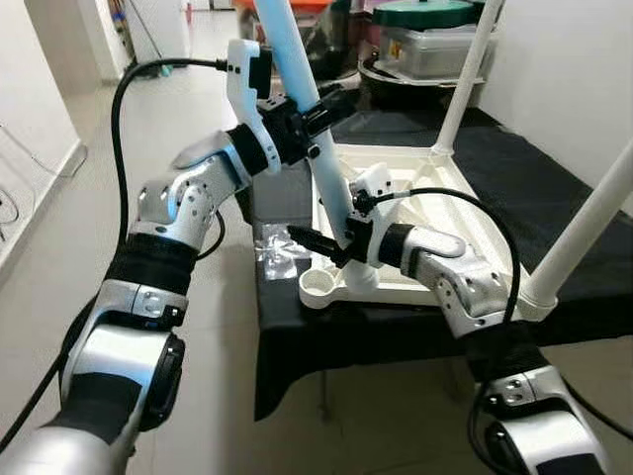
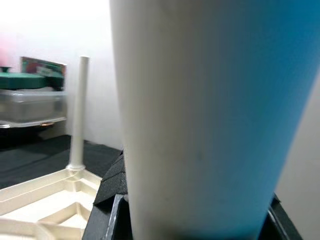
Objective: Building children table
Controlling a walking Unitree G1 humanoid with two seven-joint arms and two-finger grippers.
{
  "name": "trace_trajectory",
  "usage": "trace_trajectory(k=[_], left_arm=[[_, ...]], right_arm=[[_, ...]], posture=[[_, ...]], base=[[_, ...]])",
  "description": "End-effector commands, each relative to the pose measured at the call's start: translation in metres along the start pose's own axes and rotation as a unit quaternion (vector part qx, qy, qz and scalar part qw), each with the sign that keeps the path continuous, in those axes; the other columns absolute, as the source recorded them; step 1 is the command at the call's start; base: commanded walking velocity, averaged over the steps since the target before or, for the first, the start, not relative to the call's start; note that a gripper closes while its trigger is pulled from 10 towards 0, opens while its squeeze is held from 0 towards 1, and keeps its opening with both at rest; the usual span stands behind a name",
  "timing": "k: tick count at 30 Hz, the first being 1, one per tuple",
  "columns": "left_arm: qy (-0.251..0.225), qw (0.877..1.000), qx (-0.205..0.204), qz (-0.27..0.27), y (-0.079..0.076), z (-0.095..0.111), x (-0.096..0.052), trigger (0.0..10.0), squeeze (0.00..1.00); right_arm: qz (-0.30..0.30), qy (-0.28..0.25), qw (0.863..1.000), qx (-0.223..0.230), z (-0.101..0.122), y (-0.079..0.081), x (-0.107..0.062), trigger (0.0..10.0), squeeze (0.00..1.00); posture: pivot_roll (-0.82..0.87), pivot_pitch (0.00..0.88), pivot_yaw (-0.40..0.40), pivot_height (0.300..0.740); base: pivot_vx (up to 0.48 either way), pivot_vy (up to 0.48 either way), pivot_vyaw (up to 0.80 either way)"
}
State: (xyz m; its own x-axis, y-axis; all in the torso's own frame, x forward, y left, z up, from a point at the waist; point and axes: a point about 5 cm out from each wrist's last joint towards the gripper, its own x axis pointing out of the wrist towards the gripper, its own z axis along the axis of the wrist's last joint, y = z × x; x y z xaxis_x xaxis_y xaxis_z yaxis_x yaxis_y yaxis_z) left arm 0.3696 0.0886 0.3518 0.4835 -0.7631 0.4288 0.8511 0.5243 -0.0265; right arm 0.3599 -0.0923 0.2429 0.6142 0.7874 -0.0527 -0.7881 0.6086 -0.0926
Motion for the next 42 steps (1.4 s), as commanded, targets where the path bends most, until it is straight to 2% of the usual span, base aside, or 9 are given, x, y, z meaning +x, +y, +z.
trace_trajectory(k=[1,8,16,24,25,37,42], left_arm=[[-0.02,1.0,0.013,-0.004,-0.001,0.007,0.001,10.0,0.0],[-0.017,1.0,0.008,-0.003,-0.001,0.001,0.001,10.0,0.0],[-0.018,1.0,0.001,0.003,0.0,-0.003,0.0,10.0,0.0],[-0.02,1.0,-0.002,0.004,-0.001,-0.003,0.0,10.0,0.0],[-0.02,1.0,-0.005,0.005,-0.001,-0.004,0.0,10.0,0.0],[-0.018,1.0,-0.015,0.01,0.001,-0.007,-0.002,10.0,0.0],[-0.02,0.999,-0.016,0.036,0.009,-0.005,-0.004,10.0,0.0]], right_arm=[[0.011,0.013,1.0,-0.01,0.004,0.007,0.009,10.0,0.0],[-0.003,0.024,1.0,-0.015,0.009,0.004,0.014,10.0,0.0],[-0.028,0.071,0.997,-0.009,0.006,0.001,0.018,10.0,0.0],[-0.035,0.079,0.996,-0.005,0.004,0.0,0.019,10.0,0.0],[-0.038,0.076,0.996,-0.006,0.005,-0.001,0.02,0.0,0.0],[-0.048,0.044,0.998,-0.003,0.018,-0.002,0.025,0.0,0.0],[-0.041,0.041,0.998,-0.004,0.018,-0.001,0.025,0.0,0.0]], posture=[[0.05,0.0,-0.018,0.74],[0.05,0.0,-0.019,0.74],[0.05,0.0,-0.019,0.74],[0.05,0.0,-0.018,0.74],[0.05,0.0,-0.017,0.74],[0.04,0.0,-0.018,0.74],[0.04,0.0,-0.014,0.74]], base=[[0.0,0.0,0.0],[0.0,0.0,0.0],[0.0,0.0,0.0],[0.0,0.0,0.0],[0.0,0.0,0.0],[0.0,0.0,0.0],[0.0,0.0,0.0]])
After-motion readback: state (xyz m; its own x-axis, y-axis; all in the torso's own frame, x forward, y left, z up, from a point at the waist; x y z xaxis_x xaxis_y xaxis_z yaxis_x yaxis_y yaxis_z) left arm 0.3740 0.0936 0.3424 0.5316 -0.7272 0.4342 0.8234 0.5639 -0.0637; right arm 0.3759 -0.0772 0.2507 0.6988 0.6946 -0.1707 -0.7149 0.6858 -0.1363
